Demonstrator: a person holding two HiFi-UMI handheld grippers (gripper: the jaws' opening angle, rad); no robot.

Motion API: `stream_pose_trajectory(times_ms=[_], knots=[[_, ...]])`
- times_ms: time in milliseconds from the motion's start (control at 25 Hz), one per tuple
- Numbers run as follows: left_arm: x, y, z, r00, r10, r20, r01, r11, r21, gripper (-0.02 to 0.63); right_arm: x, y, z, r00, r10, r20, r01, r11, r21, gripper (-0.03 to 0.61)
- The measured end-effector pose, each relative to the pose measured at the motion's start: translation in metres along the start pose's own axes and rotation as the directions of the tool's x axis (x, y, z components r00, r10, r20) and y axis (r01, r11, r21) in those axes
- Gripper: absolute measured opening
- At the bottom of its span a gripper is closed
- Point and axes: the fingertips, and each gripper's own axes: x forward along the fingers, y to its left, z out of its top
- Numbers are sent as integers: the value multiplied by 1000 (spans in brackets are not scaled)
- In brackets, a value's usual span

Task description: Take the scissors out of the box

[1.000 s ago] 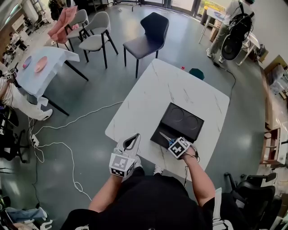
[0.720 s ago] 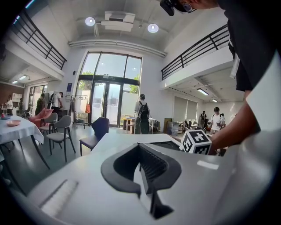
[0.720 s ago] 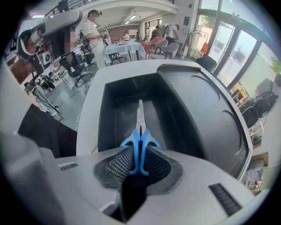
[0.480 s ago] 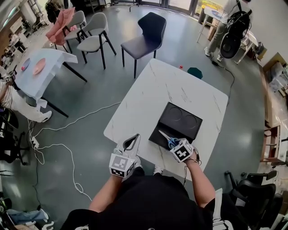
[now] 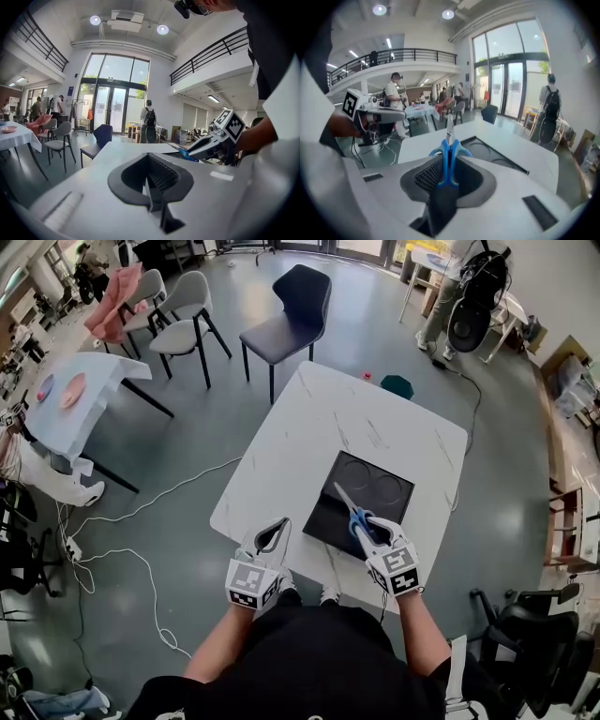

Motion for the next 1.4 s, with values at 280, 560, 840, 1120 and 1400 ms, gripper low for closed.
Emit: stream_pose_trajectory(times_ms=[280,560,840,1120,1400], knots=[[9,-10,31,997,-30,67,30,1000,-1,9,-43,-8,69,915,-134,381,158,987,-34,91],[8,-12,70,988,-19,152,31,997,-78,9,-63,-18,90,826,-200,527,209,977,43,92],[10,-8,66,991,-14,133,21,998,-52,9,-73,-24,94,806,-226,547,211,973,92,92],[10,-15,64,993,-26,117,28,1000,-15,9,-82,-27,97,796,-239,556,225,970,94,92],[8,-21,68,992,-39,122,36,999,30,9,-83,-20,104,793,-231,563,238,969,63,92]])
